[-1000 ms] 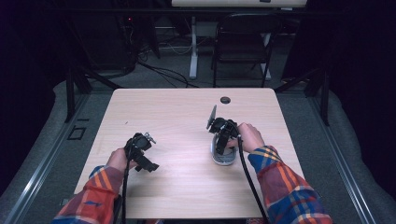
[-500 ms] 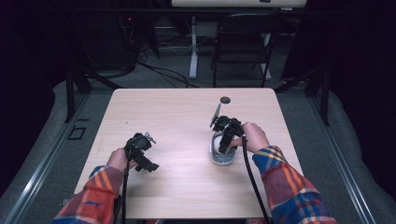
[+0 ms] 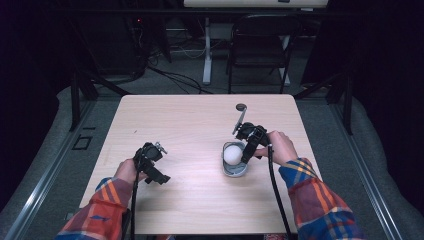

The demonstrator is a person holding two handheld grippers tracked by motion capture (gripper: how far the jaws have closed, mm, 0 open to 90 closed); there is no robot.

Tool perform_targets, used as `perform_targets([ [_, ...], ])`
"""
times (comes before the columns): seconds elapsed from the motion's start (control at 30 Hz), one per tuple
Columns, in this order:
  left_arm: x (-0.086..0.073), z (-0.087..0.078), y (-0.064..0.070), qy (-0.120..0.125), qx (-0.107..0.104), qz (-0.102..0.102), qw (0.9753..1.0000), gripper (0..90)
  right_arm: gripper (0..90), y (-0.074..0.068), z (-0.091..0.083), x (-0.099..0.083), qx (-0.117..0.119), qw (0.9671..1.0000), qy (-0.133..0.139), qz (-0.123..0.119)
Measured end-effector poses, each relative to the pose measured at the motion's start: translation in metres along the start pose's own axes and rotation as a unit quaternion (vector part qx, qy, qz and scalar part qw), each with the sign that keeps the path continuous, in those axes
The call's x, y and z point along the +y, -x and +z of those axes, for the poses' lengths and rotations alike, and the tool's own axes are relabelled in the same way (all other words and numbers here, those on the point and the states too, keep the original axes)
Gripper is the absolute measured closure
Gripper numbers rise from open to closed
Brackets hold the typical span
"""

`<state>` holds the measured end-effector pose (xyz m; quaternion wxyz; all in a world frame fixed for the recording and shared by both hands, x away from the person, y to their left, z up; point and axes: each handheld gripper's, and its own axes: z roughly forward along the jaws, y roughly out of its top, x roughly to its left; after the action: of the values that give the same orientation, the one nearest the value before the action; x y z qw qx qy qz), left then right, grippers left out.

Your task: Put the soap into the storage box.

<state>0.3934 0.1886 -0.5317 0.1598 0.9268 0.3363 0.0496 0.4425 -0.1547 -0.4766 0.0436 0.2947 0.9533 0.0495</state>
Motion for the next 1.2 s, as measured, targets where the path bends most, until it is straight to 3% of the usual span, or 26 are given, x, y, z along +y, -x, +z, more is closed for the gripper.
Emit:
perform_targets([
  [0.67, 0.0, 0.0, 0.0, -0.001, 0.0, -0.002, 1.0, 0.0, 14.2, 0.023, -0.022, -0.071, -0.015, 0.9976, 0.021, 0.064],
  [1.2, 0.001, 0.001, 0.0, -0.002, 0.002, -0.001, 1.0, 0.0, 10.8, 0.033, -0.019, -0.122, -0.024, 0.993, 0.016, 0.114],
])
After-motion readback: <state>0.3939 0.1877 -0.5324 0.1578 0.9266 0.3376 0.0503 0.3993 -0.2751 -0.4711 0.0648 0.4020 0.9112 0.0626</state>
